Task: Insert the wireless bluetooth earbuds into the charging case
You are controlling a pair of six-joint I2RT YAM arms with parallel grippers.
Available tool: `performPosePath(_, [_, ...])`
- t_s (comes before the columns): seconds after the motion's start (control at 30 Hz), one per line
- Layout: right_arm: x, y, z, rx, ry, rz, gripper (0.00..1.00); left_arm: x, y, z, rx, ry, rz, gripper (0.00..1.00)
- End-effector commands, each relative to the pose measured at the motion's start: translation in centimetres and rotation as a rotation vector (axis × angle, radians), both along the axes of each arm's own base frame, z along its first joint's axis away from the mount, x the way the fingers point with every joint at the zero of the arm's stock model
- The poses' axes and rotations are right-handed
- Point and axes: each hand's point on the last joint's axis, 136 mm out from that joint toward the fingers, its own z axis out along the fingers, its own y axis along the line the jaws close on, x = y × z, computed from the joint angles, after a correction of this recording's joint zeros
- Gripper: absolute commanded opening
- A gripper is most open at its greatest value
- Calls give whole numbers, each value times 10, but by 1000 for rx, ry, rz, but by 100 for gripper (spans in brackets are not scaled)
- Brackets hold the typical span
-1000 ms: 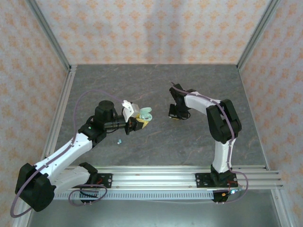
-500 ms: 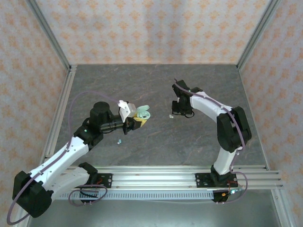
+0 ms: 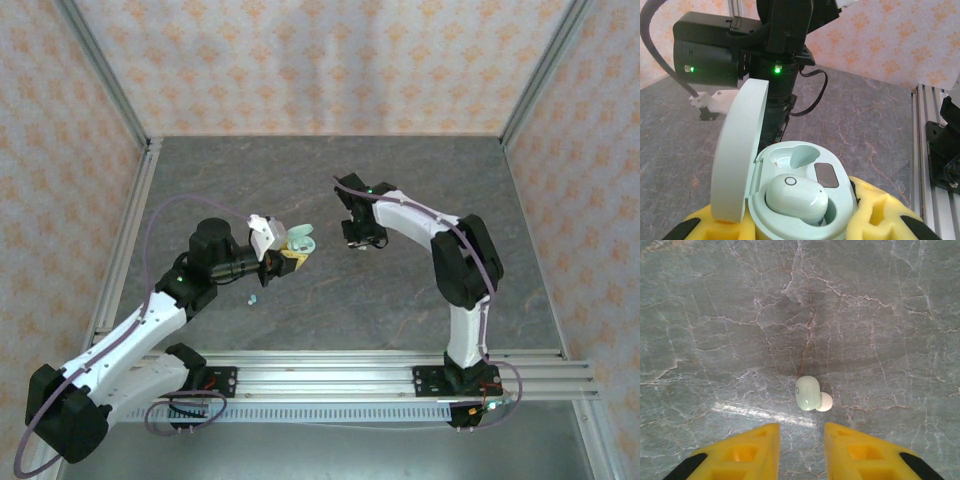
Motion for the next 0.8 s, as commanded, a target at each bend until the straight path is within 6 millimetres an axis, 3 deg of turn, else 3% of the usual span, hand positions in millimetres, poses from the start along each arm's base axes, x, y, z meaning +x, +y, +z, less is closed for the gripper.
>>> performPosePath(0.0, [2,-6,-1,-71,6,41,29,-2,1,3,-1,-16,6,9])
performPosePath(0.77, [7,-3,-27,-118,61,82,25,2,0,-2,17,-9,7,9])
